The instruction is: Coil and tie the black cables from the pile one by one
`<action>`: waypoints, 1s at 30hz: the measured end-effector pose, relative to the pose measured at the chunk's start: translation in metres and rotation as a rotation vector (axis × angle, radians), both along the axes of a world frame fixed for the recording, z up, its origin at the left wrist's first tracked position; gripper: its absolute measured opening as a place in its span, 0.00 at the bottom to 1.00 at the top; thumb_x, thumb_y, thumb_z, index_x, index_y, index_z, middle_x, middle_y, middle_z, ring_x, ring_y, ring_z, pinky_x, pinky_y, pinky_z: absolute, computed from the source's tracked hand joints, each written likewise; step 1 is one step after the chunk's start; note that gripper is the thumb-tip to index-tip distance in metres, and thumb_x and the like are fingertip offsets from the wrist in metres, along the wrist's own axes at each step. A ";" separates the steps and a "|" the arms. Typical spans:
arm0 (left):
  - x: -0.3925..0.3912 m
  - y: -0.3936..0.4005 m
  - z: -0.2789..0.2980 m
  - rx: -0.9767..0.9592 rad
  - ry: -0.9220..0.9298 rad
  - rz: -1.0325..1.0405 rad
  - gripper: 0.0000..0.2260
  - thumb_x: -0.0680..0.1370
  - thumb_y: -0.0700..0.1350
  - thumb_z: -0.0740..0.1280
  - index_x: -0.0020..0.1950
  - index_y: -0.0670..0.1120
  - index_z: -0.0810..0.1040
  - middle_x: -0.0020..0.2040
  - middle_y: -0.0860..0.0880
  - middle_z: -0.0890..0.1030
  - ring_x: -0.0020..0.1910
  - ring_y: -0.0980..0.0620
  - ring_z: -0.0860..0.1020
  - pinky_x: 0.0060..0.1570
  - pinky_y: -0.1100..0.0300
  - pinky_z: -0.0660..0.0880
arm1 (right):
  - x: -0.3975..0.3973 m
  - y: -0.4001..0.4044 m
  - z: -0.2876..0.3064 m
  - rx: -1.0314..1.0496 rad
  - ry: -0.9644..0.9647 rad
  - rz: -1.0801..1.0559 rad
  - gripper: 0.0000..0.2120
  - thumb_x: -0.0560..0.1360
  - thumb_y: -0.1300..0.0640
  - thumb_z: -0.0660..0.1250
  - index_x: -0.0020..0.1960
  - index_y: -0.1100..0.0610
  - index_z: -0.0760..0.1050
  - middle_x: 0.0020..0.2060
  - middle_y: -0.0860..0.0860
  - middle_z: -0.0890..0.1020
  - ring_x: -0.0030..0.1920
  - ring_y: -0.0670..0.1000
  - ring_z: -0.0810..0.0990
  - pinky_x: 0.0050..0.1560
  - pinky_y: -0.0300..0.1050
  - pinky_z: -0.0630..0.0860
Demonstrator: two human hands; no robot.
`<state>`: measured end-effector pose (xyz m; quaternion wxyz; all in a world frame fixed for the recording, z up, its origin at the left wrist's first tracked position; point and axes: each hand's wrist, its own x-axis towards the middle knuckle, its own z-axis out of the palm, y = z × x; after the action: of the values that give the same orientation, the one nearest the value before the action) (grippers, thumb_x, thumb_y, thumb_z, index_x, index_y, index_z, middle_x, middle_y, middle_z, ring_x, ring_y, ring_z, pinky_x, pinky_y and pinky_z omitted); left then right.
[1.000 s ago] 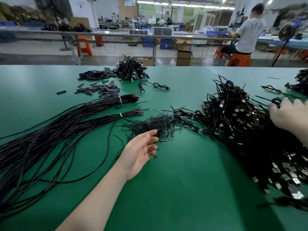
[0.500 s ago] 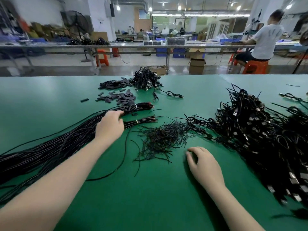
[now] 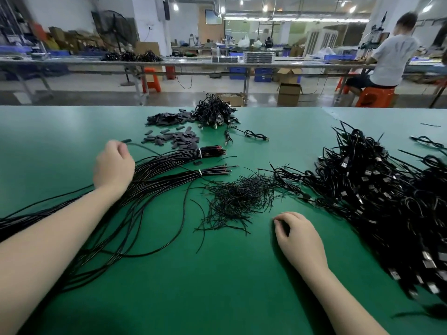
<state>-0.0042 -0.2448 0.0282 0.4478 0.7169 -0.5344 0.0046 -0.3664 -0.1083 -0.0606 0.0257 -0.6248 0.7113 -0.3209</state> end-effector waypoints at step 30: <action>0.094 0.151 -0.011 0.258 -0.036 -0.587 0.09 0.81 0.45 0.60 0.48 0.57 0.78 0.33 0.55 0.78 0.31 0.59 0.73 0.37 0.61 0.71 | 0.123 -0.058 0.196 -0.321 -0.110 0.517 0.09 0.79 0.56 0.65 0.54 0.58 0.81 0.43 0.47 0.80 0.40 0.42 0.75 0.44 0.28 0.69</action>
<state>0.0897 -0.0936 0.0169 0.3261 0.5826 -0.7224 -0.1800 -0.2432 -0.1664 0.1359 0.0460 -0.7628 0.4667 -0.4452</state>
